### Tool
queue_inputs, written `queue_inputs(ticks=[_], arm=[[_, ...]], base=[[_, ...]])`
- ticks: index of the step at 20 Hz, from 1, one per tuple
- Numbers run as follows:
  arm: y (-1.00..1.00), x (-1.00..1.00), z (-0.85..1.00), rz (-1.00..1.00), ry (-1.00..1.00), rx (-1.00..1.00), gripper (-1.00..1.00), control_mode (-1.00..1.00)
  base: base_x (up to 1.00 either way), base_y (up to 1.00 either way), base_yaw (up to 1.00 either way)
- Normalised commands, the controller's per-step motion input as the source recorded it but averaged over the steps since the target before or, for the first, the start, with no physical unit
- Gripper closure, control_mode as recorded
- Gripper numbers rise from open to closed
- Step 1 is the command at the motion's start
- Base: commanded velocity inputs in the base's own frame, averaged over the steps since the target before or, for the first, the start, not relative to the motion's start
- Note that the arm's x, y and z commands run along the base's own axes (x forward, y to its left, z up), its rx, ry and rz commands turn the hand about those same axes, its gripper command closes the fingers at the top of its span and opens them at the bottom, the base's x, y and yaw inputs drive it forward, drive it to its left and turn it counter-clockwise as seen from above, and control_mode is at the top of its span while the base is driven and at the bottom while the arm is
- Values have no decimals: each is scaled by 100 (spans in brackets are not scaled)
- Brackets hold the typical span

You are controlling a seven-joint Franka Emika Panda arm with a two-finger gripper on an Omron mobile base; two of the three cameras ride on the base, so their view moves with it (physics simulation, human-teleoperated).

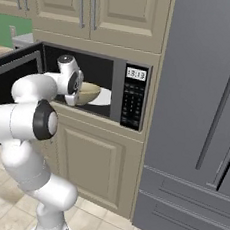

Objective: Pick the mushroom from the sink and place it in the bowl. Then pick the bowl and place it in the microwave. Then close the microwave door and press the start button.

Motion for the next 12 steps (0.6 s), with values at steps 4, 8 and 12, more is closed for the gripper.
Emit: queue_inputs(ticks=[4, 8, 12], arm=[[5, 89, -25, 0, 0, 0, 100, -100], [1, 80, -13, 0, 0, 0, 100, -100], [5, 77, -25, -2, 0, 0, 100, -100]], base=[[0, 0, 0], [0, 0, 0], [0, 0, 0]])
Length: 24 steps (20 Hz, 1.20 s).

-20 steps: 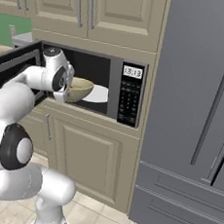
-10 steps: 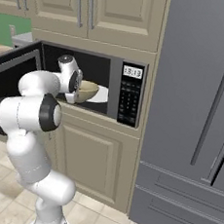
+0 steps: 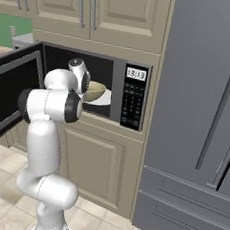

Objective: Pick the mushroom from the sink and place it in the bowl. Then pick the bowl and place it in the microwave. Then close the microwave door and press the start button.

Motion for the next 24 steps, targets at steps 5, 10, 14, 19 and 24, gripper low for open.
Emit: queue_inputs(ticks=[5, 10, 14, 19, 24], arm=[[11, 68, -51, -1, 0, 0, 100, -100], [4, 57, -41, 0, 0, 0, 100, -100], [0, 19, -10, 0, 0, 0, 100, -100], [0, -22, 4, 0, 0, 0, -100, -100], [-2, -70, 3, 0, 0, 2, -100, -100]], base=[[0, 0, 0], [0, 0, 0], [0, 0, 0], [0, 0, 0], [0, 0, 0]])
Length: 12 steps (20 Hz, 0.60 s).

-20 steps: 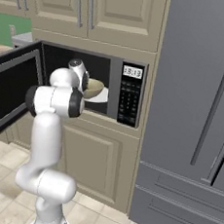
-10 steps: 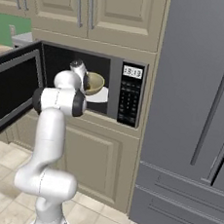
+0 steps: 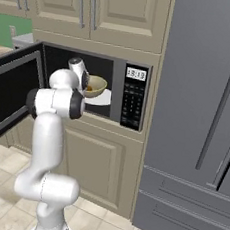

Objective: Pick the mushroom from the sink and place it in the bowl. Then pick the bowl and place it in the microwave. Then close the microwave door and press the start button.

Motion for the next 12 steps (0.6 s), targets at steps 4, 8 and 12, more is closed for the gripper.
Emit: queue_inputs(ticks=[4, 8, 12], arm=[[-11, -100, 0, 0, -3, 5, -100, -100], [-11, -100, 16, -1, -6, 7, -100, -100], [0, -100, 48, -2, -1, 3, -100, -100]], base=[[0, 0, 0], [0, 0, 0], [0, 0, 0]])
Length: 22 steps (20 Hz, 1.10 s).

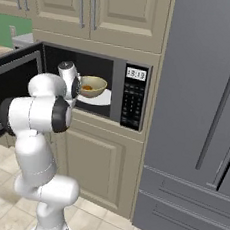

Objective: Pick the mushroom from the sink and place it in the bowl. Then pick the bowl and place it in the microwave. Then close the microwave door and press the start button.

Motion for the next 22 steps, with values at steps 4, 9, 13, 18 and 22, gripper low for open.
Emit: queue_inputs(ticks=[4, 9, 13, 18, 22], arm=[[0, -100, 72, -4, 0, 1, -100, -100], [0, -100, 87, -5, 0, 0, -100, -100], [0, -100, 98, -4, 0, 0, -100, -100], [0, -100, 70, -5, 0, 0, -100, -100], [0, -100, 26, -5, -3, 0, -100, -100]], base=[[0, 0, 0], [0, 0, 0], [0, 0, 0], [0, 0, 0], [0, 0, 0]])
